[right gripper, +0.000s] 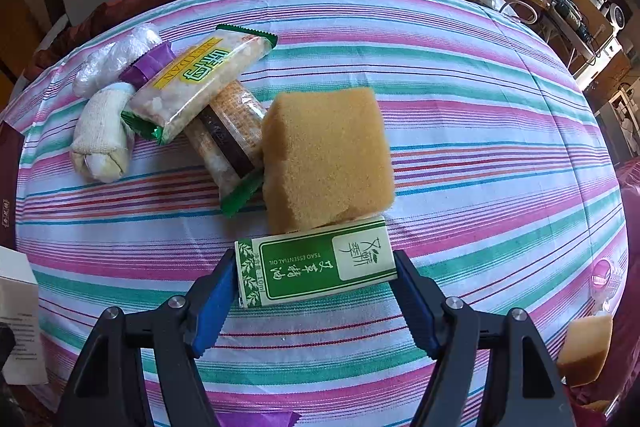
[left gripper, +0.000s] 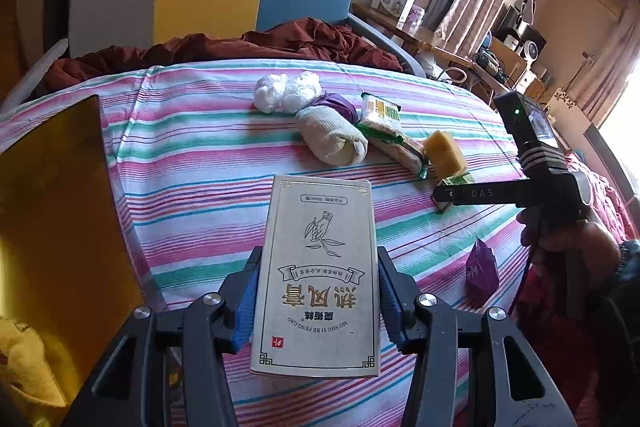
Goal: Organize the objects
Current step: 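Place the white box in the gold tray with the left gripper while the right gripper grasps the green box, then carry the green box into the gold tray and release it with the right gripper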
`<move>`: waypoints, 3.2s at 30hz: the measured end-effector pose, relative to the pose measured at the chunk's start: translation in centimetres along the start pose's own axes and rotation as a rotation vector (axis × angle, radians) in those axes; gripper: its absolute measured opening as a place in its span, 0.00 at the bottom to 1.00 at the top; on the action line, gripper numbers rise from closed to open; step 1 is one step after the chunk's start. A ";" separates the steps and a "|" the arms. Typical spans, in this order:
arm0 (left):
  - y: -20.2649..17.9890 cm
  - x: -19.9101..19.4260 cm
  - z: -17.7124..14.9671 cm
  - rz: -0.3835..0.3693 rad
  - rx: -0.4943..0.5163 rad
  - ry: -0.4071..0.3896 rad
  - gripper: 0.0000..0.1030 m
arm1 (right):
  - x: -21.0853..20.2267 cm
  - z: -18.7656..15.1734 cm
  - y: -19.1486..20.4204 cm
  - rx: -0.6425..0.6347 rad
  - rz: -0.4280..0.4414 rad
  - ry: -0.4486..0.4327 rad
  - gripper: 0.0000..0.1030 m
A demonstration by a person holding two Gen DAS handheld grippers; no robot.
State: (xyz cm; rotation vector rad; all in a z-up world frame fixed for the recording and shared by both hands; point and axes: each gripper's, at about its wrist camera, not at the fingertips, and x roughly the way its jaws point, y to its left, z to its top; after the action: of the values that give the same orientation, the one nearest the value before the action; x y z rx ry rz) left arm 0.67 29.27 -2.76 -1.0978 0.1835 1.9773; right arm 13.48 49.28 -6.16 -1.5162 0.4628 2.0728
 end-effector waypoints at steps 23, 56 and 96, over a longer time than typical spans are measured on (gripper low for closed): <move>24.1 -10.7 -1.6 0.462 -0.332 -0.099 0.50 | 0.3 0.9 1.5 -0.014 -0.024 -0.005 0.73; 24.5 -12.7 -4.8 0.555 -0.373 -0.153 0.68 | 1.0 0.9 2.3 -0.034 -0.021 0.003 0.73; 25.6 -21.2 -13.3 0.550 -0.568 -0.302 0.76 | -6.8 -0.9 41.2 -0.567 0.398 -0.145 0.73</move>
State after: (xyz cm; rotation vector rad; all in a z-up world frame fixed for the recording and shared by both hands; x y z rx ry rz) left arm -4.21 -6.14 -1.36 -1.1500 -0.2890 2.7697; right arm -8.72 14.22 -1.38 -1.6545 0.1245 2.7756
